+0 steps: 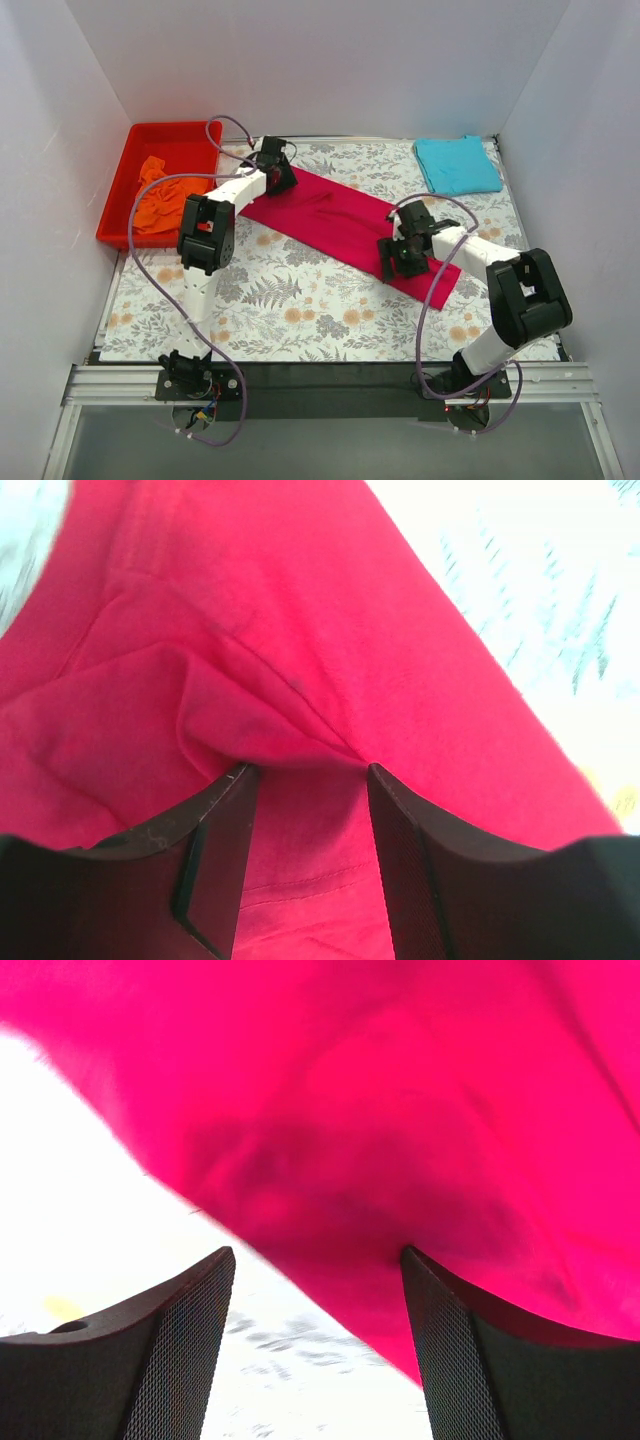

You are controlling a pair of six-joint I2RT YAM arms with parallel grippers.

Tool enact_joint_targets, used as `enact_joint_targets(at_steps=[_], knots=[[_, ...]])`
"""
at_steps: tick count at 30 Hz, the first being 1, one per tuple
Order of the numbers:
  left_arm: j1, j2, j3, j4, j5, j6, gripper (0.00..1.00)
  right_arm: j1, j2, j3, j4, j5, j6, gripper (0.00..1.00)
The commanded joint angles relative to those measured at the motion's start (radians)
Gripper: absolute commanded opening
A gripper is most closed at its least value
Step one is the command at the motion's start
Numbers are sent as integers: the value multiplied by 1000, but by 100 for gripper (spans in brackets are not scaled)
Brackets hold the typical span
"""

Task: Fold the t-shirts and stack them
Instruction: Fold the tshirt

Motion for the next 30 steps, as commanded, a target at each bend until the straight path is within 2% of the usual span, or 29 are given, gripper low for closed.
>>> enact_joint_targets(at_steps=[1, 6, 7, 10, 11, 14, 16, 17, 23, 26, 30], knots=[[10, 140, 110, -135, 23, 79, 46, 166, 95, -96, -171, -241, 32, 63], [10, 278, 319, -145, 92, 163, 48, 349, 187, 5, -179, -309, 38, 63], [12, 293, 379, -154, 109, 170, 53, 398, 228, 33, -181, -323, 34, 64], [15, 304, 396, -97, 94, 202, 58, 465, 300, 141, -208, -358, 6, 64], [16, 304, 395, -79, 86, 208, 64, 479, 311, 169, -219, -358, 0, 64], [31, 304, 408, -27, 111, 216, 66, 510, 322, 260, -260, -331, -15, 64], [33, 287, 414, -14, 120, 210, 71, 510, 302, 287, -294, -285, -17, 65], [33, 243, 393, -10, 131, 207, 74, 510, 290, 322, -309, -205, -15, 66], [16, -47, 178, 61, 68, 101, 77, 484, 166, 344, -360, 13, 11, 68], [-13, -136, 67, 55, 5, 50, 77, 452, 100, 315, -360, 71, 14, 68], [-60, -248, -76, 30, -88, -11, 74, 404, 57, 251, -357, 68, 6, 67]])
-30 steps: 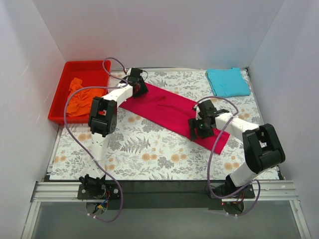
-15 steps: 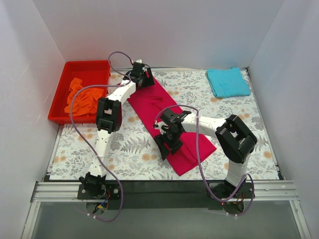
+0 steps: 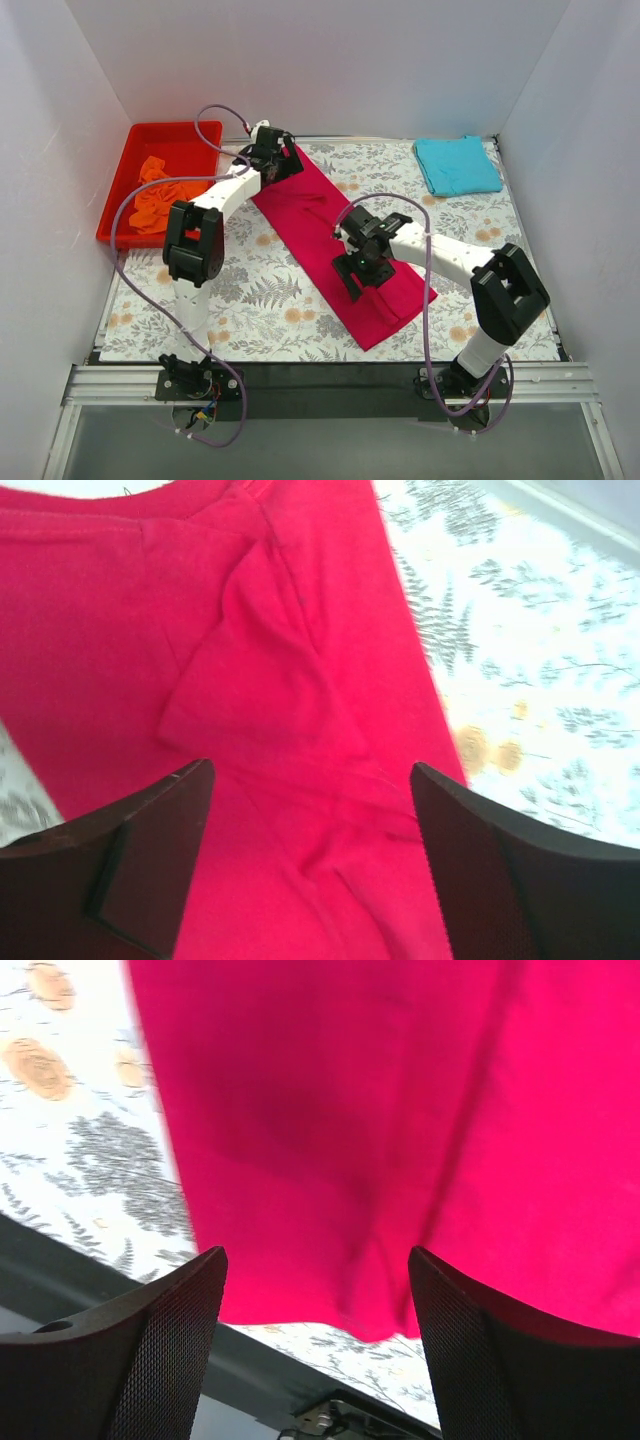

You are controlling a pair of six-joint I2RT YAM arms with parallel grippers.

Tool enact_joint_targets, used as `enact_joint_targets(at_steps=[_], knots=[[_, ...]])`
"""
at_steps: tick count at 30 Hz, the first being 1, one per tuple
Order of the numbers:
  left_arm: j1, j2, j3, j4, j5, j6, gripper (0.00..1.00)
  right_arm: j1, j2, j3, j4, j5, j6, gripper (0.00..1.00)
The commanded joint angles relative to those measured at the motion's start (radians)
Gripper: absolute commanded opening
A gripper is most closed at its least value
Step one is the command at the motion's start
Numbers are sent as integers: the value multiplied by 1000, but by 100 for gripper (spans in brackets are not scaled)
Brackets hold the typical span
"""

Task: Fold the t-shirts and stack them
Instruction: Fold the tshirt

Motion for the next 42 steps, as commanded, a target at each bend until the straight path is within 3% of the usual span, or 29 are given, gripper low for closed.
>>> enact_joint_targets(at_steps=[1, 3, 10, 24, 32, 38, 42], knots=[[-59, -138, -118, -17, -117, -87, 72, -38, -48, -49, -40, 62, -3, 67], [-70, -150, -161, -17, -117, -126, 66, -46, -60, -67, -37, 66, -10, 66], [-90, -48, -172, -30, -117, -150, 64, -64, -86, -130, -28, 66, -20, 66], [-70, 210, 76, -73, -156, 43, 60, -49, -9, -210, 84, -93, -10, 63], [-30, 322, 243, -29, -56, 161, 68, 25, 89, -92, 81, -217, 8, 62], [-29, 233, 220, -20, 2, 141, 75, 29, 48, -32, 29, -125, 17, 63], [-40, 9, 51, -23, 30, 81, 78, -18, -35, -29, -2, -46, 32, 66]])
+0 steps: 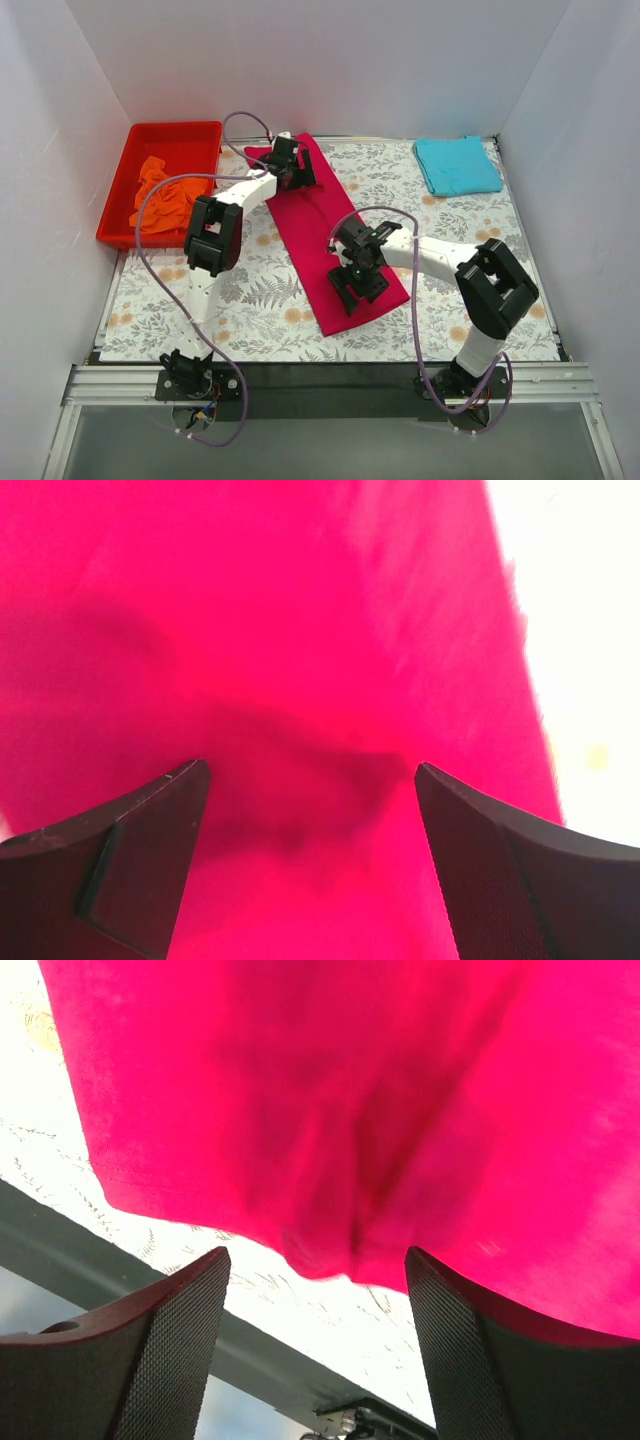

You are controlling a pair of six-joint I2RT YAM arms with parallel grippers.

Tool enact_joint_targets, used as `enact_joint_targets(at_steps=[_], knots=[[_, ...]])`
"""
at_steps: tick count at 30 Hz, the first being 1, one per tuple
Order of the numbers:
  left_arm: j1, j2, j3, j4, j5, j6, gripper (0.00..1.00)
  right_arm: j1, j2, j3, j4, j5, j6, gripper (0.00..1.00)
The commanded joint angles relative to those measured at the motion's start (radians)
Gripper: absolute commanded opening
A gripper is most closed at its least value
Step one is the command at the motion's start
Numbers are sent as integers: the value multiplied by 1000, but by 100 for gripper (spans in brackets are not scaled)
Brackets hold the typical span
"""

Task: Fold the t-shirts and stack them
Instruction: Fold the tshirt

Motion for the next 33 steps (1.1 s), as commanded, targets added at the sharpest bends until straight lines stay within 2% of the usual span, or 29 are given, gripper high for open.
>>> enact_joint_targets(at_steps=[1, 6, 9, 14, 17, 23, 33], knots=[[-11, -237, -142, -60, 17, -45, 78, -84, -104, 26, -47, 68, 26, 66], [-57, -469, -356, -193, -3, -176, 79, -246, -184, -38, -38, 109, 3, 66], [-97, -616, -556, -275, 45, -261, 79, -364, -216, -88, -18, 128, -14, 63], [-210, -831, -897, -306, 138, -394, 78, -438, -238, -174, 43, 89, -5, 57], [-295, -891, -1033, -307, 192, -500, 76, -445, -240, -226, 86, 73, 9, 55], [-399, -929, -1106, -301, 189, -603, 68, -465, -249, -317, 147, 56, 23, 49], [-539, -899, -1135, -243, 177, -755, 67, -465, -230, -328, 219, 37, 29, 47]])
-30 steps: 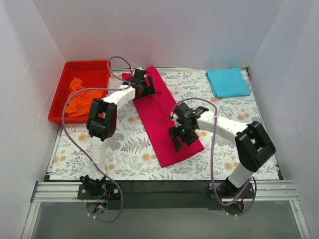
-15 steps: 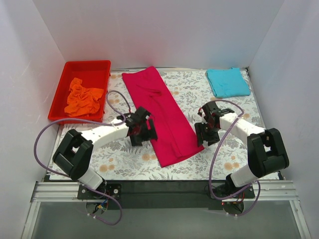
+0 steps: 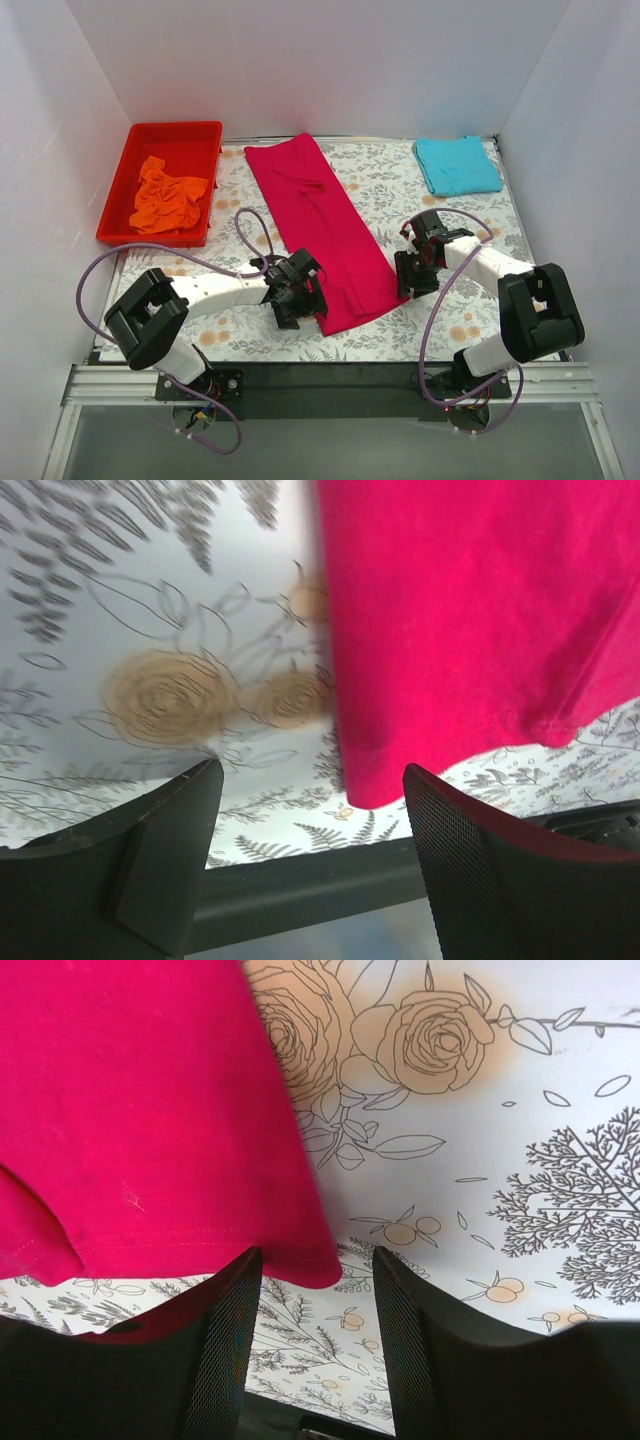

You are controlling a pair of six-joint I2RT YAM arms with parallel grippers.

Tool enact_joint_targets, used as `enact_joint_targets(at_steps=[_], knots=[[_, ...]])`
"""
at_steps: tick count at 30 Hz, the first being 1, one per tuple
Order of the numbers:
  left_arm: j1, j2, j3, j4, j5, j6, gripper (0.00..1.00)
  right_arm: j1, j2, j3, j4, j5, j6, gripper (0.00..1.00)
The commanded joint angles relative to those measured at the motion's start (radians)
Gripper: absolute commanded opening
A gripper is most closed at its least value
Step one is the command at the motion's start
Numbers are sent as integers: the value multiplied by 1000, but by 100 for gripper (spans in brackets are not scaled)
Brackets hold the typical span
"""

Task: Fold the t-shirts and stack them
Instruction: Fold the tshirt

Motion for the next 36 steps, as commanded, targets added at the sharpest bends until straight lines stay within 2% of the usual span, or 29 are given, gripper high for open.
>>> enact_joint_targets(at_steps=[1, 8, 13, 17, 22, 29, 31, 34, 36], knots=[[-43, 9, 8, 28, -4, -83, 68, 0, 27, -2, 75, -15, 0, 47], [-88, 99, 74, -8, 8, -78, 61, -2, 53, 15, 93, -34, 7, 45], [-93, 150, 108, -27, 19, -63, 59, 0, 67, -5, 103, -42, 7, 45], [-100, 188, 123, -29, 36, -55, 52, 1, 66, -25, 103, -54, 9, 42], [-114, 230, 160, -47, 49, -24, 48, 1, 55, -65, 92, -61, 20, 42], [-117, 245, 161, -58, 53, -23, 37, 1, 27, -102, 60, 9, 35, 43], [-117, 247, 163, -64, 50, -23, 31, 1, 18, -108, 60, 12, 40, 40], [-117, 238, 163, -75, 40, -23, 21, 0, 10, -116, 55, 8, 43, 32], [-117, 233, 164, -81, 34, -23, 12, 1, 3, -122, 55, 9, 43, 17]])
